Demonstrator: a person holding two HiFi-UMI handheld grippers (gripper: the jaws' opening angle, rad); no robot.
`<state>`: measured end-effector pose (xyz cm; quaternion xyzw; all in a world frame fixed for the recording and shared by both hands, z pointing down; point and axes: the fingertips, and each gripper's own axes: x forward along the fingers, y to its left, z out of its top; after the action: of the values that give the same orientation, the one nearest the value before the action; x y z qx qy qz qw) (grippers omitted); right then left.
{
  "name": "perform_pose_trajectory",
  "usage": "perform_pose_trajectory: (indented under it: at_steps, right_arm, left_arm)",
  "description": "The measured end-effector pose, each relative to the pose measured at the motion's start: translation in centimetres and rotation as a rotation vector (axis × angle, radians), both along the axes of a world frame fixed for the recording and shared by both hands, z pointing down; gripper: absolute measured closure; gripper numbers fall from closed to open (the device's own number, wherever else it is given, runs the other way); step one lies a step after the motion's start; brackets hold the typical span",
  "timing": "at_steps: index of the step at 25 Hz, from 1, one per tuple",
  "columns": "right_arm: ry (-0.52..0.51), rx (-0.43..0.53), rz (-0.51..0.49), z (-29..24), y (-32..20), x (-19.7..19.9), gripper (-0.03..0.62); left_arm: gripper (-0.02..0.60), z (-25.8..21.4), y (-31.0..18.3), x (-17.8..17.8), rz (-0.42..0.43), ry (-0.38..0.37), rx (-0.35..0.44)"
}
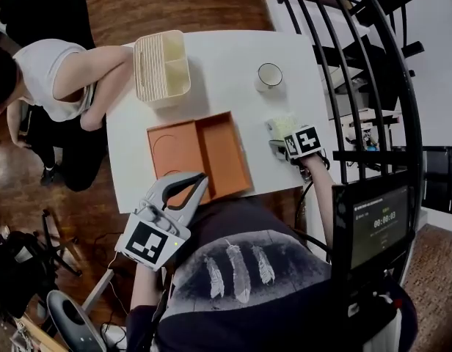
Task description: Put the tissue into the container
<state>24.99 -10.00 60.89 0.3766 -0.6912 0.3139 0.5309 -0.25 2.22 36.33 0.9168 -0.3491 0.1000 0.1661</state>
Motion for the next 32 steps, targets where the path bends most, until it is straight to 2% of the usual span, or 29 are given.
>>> perform_pose_trajectory:
  at_steps: [2, 4, 7, 10, 15, 19, 23, 26, 32]
  right_arm:
    - [-0.044, 0.023, 0.031, -1.8, 0.1, -0.7, 0.089]
    - [-0.153, 0.071, 0.032, -5.8, 0.7, -3.1, 0.091]
    - [-0.312, 0.101, -0.047, -10.9, 2.8, -9.7, 0.09]
    - [-0.384, 0.06, -0.104, -11.9, 5.4, -15.5, 0.091]
    - [-0.344, -0.018, -0.102, -8.1, 7.6, -20.0, 0.09]
    - [-0.311, -0.023, 0.004, -5.9, 7.8, -20.5, 0.089]
    - [-0.25, -0.01, 0.046, -4.1, 7.8, -20.7, 0.089]
    - [-0.271, 0.003, 0.083, -3.8, 7.5, -21.2, 0.089]
    - [-0.257, 0.044, 0.0, -5.2, 7.4, -21.5, 0.075]
  left_arm:
    - [0.568, -0.1, 0.1, 0.0, -0.004, 0.004, 0.004]
    - [0.568, -0.1, 0.2, -0.2, -0.016, 0.014, 0.0]
    - [0.568, 0.5, 0.3, -1.5, -0.033, 0.021, -0.005]
    - [0.568, 0.9, 0.8, -3.0, -0.028, 0.033, 0.0]
    - [0.568, 1.4, 1.7, -5.3, -0.018, 0.046, -0.006]
    - [0.568, 2.1, 2.6, -7.5, -0.018, 0.054, -0.037]
    - [0.568, 2.8, 3.4, -8.9, 0.0, 0.056, -0.056]
    - [0.568, 2.7, 3.4, -9.1, 0.019, 0.064, -0.06]
    - [0.568, 2.3, 3.0, -9.6, 0.03, 0.059, -0.046]
